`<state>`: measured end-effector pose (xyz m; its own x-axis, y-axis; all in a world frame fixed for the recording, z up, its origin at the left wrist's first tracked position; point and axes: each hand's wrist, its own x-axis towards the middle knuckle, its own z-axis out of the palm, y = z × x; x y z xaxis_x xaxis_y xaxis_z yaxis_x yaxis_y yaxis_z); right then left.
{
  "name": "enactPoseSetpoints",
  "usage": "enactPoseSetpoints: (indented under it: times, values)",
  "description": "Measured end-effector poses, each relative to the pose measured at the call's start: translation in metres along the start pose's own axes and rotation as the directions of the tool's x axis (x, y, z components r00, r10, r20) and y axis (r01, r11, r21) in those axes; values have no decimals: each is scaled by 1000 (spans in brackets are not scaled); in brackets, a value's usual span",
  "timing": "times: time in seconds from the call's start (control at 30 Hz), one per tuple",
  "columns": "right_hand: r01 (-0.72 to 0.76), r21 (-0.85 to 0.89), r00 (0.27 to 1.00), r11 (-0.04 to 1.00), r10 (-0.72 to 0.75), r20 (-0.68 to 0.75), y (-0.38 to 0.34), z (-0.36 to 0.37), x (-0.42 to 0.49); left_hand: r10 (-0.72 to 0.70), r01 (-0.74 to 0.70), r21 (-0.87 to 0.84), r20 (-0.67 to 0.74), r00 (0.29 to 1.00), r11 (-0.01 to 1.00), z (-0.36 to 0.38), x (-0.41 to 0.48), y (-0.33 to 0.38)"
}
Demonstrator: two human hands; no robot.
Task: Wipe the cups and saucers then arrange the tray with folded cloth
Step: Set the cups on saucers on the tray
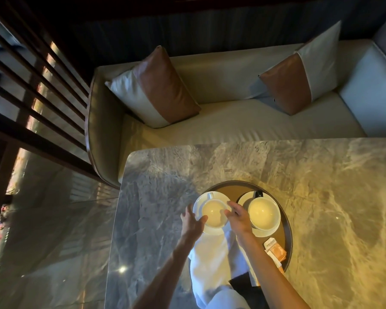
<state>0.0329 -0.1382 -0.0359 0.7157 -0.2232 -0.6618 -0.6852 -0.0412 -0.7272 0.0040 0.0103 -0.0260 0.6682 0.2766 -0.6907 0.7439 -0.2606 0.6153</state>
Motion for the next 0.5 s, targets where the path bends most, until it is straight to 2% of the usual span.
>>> enactPoseSetpoints:
  times: [0.13, 0.5]
  values:
    - [11, -34, 1000, 999, -11, -4, 1, 2, 0, -13, 12, -62, -18, 1000, 998, 2, 1, -1]
    - [31, -20, 997, 999, -32, -64, 12, 0, -10, 56, -56, -4, -21, 998, 998, 5, -3, -10]
